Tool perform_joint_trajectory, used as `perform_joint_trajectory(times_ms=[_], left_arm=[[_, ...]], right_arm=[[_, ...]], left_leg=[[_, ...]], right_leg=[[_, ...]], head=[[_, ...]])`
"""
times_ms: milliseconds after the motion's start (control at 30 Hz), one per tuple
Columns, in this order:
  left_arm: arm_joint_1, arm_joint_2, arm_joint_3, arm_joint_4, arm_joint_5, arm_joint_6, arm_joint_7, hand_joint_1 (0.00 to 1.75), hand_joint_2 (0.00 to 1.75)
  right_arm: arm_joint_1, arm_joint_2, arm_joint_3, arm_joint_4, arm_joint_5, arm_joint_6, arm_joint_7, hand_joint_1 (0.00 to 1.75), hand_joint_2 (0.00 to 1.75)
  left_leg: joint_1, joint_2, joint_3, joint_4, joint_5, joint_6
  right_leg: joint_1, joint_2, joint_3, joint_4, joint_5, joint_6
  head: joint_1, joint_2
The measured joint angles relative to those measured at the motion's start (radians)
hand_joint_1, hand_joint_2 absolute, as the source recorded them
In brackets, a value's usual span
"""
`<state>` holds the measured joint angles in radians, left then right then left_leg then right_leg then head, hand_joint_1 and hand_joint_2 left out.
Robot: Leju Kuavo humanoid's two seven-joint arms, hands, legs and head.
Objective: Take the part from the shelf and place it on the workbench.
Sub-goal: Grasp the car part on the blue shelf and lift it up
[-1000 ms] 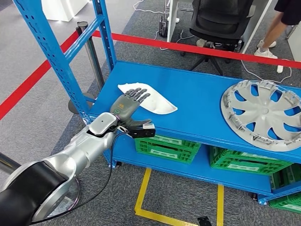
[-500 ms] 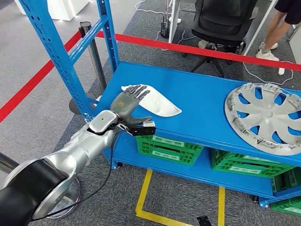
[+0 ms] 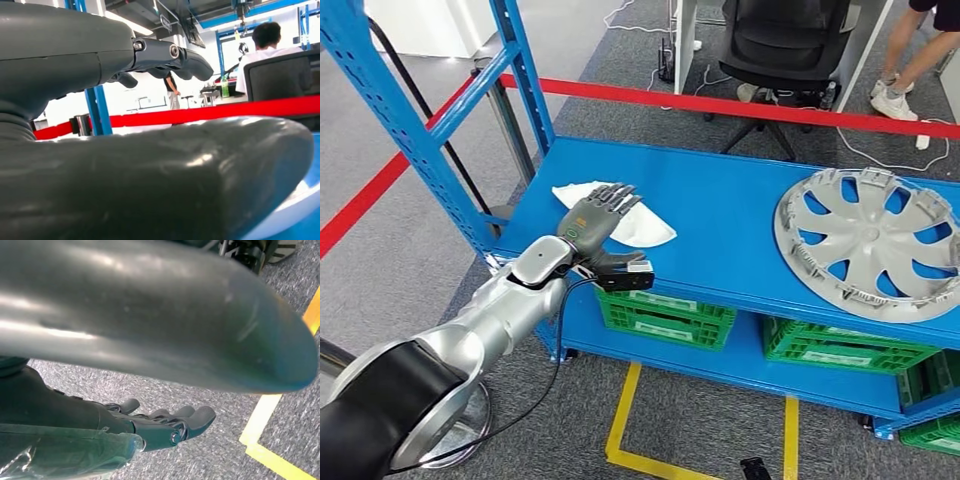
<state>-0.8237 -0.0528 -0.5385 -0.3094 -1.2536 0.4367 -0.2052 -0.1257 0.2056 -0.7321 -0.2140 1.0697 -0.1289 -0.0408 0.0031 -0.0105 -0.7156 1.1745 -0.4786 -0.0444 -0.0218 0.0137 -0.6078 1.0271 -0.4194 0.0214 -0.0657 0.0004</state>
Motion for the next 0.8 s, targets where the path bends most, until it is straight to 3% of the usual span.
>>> perform_joint_trajectory(times_ms=[67, 100, 133, 200, 233, 300, 367, 433, 567, 800], left_arm=[[0.006, 0.000, 0.000, 0.000, 0.000, 0.001, 0.000, 0.00, 0.00], [0.008, 0.000, 0.000, 0.000, 0.000, 0.001, 0.000, 0.00, 0.00], [0.008, 0.000, 0.000, 0.000, 0.000, 0.001, 0.000, 0.00, 0.00], [0.004, 0.000, 0.000, 0.000, 0.000, 0.003, 0.000, 0.00, 0.00], [0.002, 0.000, 0.000, 0.000, 0.002, 0.005, 0.000, 0.00, 0.00], [0.003, -0.003, 0.001, 0.000, 0.009, 0.013, -0.004, 0.00, 0.00], [0.009, -0.005, 0.003, 0.000, 0.014, 0.020, -0.010, 0.00, 0.00], [0.011, -0.004, 0.004, 0.000, 0.016, 0.021, -0.015, 0.00, 0.00], [0.013, -0.005, 0.007, 0.000, 0.017, 0.004, -0.001, 0.00, 1.75], [0.015, -0.005, 0.007, 0.000, 0.008, -0.056, 0.019, 0.00, 1.75]], right_arm=[[0.001, 0.000, 0.000, 0.000, 0.000, 0.000, 0.000, 0.00, 0.00], [0.002, 0.000, 0.000, 0.000, 0.000, 0.000, 0.000, 0.00, 0.00], [0.002, 0.000, 0.000, 0.000, -0.001, 0.000, 0.000, 0.00, 0.00], [0.002, 0.000, 0.000, 0.000, -0.002, 0.000, 0.000, 0.00, 0.00], [0.002, 0.000, 0.000, 0.000, -0.002, 0.000, 0.000, 0.00, 0.00], [0.002, 0.000, 0.000, 0.000, -0.003, 0.000, 0.000, 0.00, 0.00], [0.004, 0.000, 0.000, 0.000, -0.003, 0.000, 0.000, 0.00, 0.00], [0.005, 0.000, 0.000, 0.000, -0.003, 0.000, 0.000, 0.00, 0.00], [0.005, 0.000, 0.000, 0.000, -0.004, 0.000, 0.001, 0.00, 0.00], [0.006, 0.000, 0.000, 0.000, -0.005, 0.002, 0.003, 0.00, 0.00]], left_leg=[[0.000, 0.000, -0.060, 0.110, -0.031, -0.002], [0.000, 0.000, -0.065, 0.113, -0.018, -0.001], [0.001, 0.000, -0.050, 0.076, 0.012, 0.001], [0.000, 0.001, 0.018, -0.062, 0.082, 0.006], [0.000, 0.000, 0.048, -0.122, 0.101, 0.010], [0.001, -0.001, 0.075, -0.177, 0.107, 0.012], [0.001, -0.003, 0.076, -0.181, 0.107, 0.015], [0.000, -0.005, 0.076, -0.181, 0.106, 0.021], [-0.001, -0.005, 0.075, -0.181, 0.105, 0.029], [-0.002, -0.005, 0.076, -0.181, 0.106, 0.033]], right_leg=[[0.000, 0.000, 0.001, 0.000, -0.002, -0.002], [0.000, 0.001, 0.003, 0.000, -0.003, -0.003], [0.000, 0.001, 0.005, 0.000, -0.004, -0.002], [0.002, 0.003, 0.009, 0.001, -0.009, 0.003], [0.004, 0.004, 0.010, 0.002, -0.012, 0.008], [0.009, 0.005, 0.009, 0.004, -0.016, 0.008], [0.010, 0.004, 0.012, -0.002, -0.015, 0.003], [0.010, 0.002, 0.018, -0.012, -0.012, 0.005], [0.009, 0.002, 0.023, -0.023, -0.007, 0.019], [0.008, 0.002, 0.023, -0.025, -0.004, 0.029]], head=[[0.000, 0.000], [-0.001, 0.000], [-0.001, 0.000], [-0.001, 0.000], [-0.001, 0.000], [0.001, 0.000], [0.003, 0.000], [0.004, 0.000], [0.004, 0.000], [0.003, 0.000]])
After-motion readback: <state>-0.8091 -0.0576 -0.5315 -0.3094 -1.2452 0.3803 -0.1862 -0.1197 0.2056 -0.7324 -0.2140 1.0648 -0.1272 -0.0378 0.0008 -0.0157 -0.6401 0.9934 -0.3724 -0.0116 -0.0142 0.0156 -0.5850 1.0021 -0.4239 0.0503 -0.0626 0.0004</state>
